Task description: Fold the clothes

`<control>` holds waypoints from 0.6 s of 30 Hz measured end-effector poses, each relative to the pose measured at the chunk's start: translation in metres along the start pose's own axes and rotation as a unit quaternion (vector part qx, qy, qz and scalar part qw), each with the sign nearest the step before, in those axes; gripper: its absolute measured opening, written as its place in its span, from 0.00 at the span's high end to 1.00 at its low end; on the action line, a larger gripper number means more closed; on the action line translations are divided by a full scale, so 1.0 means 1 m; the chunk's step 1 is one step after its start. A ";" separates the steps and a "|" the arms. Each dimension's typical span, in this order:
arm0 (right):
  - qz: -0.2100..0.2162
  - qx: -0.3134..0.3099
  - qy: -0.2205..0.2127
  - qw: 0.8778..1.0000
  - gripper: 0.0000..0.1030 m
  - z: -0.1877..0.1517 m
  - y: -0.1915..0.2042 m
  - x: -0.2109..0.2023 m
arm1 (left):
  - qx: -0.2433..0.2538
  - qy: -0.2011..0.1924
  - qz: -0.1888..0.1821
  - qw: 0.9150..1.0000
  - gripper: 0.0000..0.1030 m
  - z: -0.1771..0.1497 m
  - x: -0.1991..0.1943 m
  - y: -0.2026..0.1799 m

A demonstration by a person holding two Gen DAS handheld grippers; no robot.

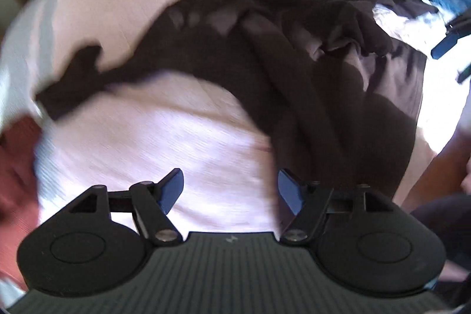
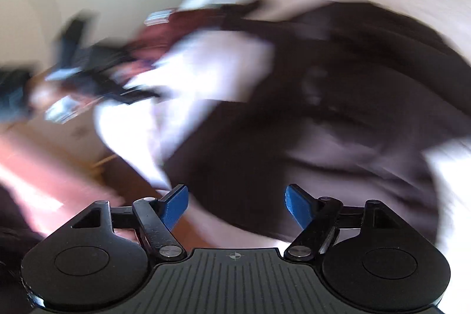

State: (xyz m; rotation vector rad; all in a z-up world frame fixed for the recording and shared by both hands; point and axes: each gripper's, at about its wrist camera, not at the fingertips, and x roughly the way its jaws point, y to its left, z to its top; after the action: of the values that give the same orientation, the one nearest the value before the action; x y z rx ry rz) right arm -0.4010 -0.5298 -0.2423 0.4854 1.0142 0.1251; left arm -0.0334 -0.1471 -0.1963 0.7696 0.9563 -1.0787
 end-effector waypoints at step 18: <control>-0.166 0.116 0.097 0.974 0.98 -0.068 -0.080 -0.098 | -0.075 0.069 -0.002 0.995 0.94 -0.025 -0.037 0.002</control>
State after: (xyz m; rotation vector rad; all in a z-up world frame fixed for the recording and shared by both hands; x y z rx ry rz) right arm -0.5201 -0.6097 -0.2308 0.5146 1.2963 -0.2532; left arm -0.0438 -0.1112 -0.1721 0.7260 1.1433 -0.9534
